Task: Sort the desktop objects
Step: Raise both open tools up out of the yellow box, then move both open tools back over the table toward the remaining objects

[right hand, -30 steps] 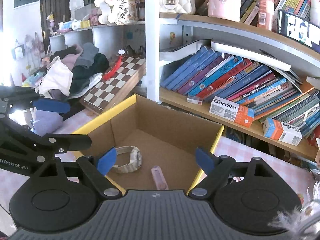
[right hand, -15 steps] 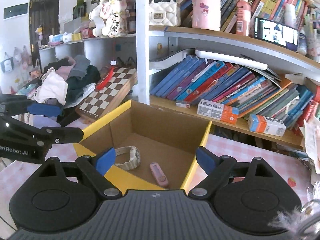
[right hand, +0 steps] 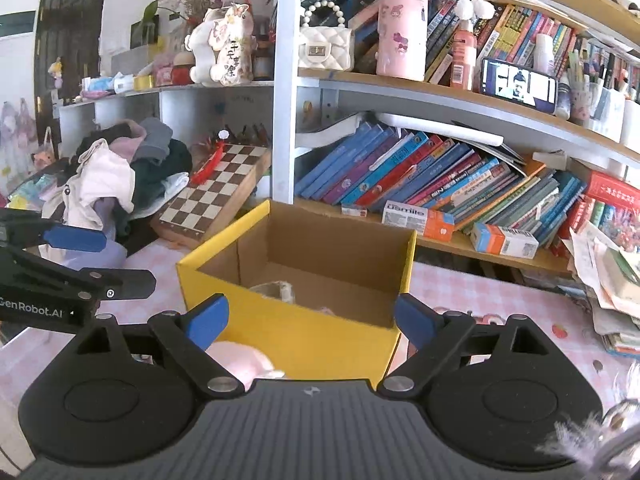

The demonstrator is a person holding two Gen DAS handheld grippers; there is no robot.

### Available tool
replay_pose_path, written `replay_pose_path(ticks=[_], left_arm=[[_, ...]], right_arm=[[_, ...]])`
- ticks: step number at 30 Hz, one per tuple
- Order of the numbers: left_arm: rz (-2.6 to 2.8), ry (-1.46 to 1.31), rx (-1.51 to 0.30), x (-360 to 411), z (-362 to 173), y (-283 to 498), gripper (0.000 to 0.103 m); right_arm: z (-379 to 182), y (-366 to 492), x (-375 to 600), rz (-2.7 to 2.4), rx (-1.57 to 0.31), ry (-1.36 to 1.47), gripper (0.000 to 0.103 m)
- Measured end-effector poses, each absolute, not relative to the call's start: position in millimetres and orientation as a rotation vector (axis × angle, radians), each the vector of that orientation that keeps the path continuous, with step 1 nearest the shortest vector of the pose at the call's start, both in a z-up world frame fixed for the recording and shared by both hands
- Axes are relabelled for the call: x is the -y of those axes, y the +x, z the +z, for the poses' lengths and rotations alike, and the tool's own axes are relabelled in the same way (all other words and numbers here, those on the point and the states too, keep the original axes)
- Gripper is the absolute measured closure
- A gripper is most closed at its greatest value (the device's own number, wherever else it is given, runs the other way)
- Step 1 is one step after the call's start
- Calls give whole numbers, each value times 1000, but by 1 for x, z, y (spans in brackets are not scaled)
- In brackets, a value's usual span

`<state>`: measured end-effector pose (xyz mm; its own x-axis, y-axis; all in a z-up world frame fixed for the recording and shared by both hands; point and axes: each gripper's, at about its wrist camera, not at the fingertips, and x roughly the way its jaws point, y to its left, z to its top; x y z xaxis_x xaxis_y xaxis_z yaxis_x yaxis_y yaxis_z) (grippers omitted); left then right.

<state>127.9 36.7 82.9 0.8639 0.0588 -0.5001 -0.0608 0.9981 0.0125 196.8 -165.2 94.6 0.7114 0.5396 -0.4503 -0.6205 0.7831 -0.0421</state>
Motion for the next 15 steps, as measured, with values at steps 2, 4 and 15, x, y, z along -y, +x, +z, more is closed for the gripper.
replay_pose_path(ticks=[2,4,15], left_arm=[[55,0,-518,-40,83,119,21],[48,4,-514,-44,84,111,21],[29,16,-504,-66,80,71,21]], right_arm=[[94,186,163,632,-437,-199,13],[92,177,160,617,-436,-202,13],[82,128,147,546,-443,-217,12]])
